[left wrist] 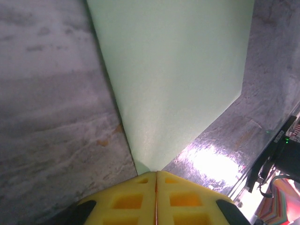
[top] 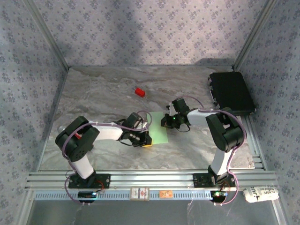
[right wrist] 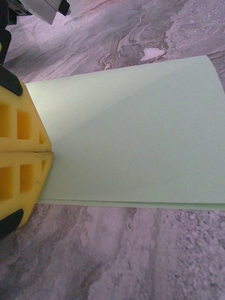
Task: Fold a paper plane with a square sheet of paper (pick it up from the middle)
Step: First fold the square sheet of paper in half at the center of the table.
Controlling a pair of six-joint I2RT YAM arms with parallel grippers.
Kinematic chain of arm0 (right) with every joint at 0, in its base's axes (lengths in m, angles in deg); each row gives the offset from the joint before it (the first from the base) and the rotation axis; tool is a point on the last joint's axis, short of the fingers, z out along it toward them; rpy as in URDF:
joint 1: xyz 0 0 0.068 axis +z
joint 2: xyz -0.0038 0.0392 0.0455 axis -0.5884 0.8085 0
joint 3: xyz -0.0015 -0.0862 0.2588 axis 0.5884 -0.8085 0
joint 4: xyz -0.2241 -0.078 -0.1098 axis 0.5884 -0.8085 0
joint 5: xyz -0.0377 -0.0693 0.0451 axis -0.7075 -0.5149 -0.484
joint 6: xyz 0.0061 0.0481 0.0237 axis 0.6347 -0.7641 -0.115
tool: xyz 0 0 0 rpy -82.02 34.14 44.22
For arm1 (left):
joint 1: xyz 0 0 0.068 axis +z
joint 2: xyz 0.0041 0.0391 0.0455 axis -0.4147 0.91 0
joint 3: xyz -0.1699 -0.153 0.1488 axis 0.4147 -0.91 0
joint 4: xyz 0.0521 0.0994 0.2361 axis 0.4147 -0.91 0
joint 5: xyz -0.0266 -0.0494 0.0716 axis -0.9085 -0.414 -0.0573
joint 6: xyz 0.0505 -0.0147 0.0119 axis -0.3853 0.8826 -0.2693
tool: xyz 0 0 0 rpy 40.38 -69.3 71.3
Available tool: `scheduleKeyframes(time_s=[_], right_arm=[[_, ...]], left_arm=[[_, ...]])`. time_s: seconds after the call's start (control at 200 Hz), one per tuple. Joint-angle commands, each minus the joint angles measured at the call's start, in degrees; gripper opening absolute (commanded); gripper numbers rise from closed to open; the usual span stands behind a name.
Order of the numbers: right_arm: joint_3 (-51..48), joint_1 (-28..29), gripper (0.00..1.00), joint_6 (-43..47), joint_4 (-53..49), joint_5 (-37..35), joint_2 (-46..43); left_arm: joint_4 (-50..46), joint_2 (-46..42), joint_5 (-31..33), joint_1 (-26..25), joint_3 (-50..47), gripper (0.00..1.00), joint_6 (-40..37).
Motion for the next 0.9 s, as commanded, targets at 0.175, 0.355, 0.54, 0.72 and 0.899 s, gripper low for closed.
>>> scheduleKeyframes(time_s=[0.175,0.355,0.54,0.72,0.899], right_arm=[[-2.4,-0.8,0.00,1.3,-9.6,-7.1,2.2],[-2.4,-0.8,0.00,1.4,-9.5,-7.0,2.3],[-2.4,-0.8,0.00,1.5,-10.0,-6.9,2.2],[-2.5,-0.8,0.00,1.5,-10.1,-7.0,2.1],[-2.6,-0.9,0.00,1.4,-10.2,-7.1,1.8]], left_arm=[[-7.3,-6.6,2.6,-1.1,-0.3,0.08,-0.9],[-0.1,-8.4,0.0,2.0,1.0,0.09,1.9],[4.3,-1.7,-1.6,5.0,5.2,0.09,3.2],[5.9,3.0,-0.2,6.2,7.6,0.09,3.6],[6.4,6.6,-1.7,6.6,5.8,0.09,2.5]])
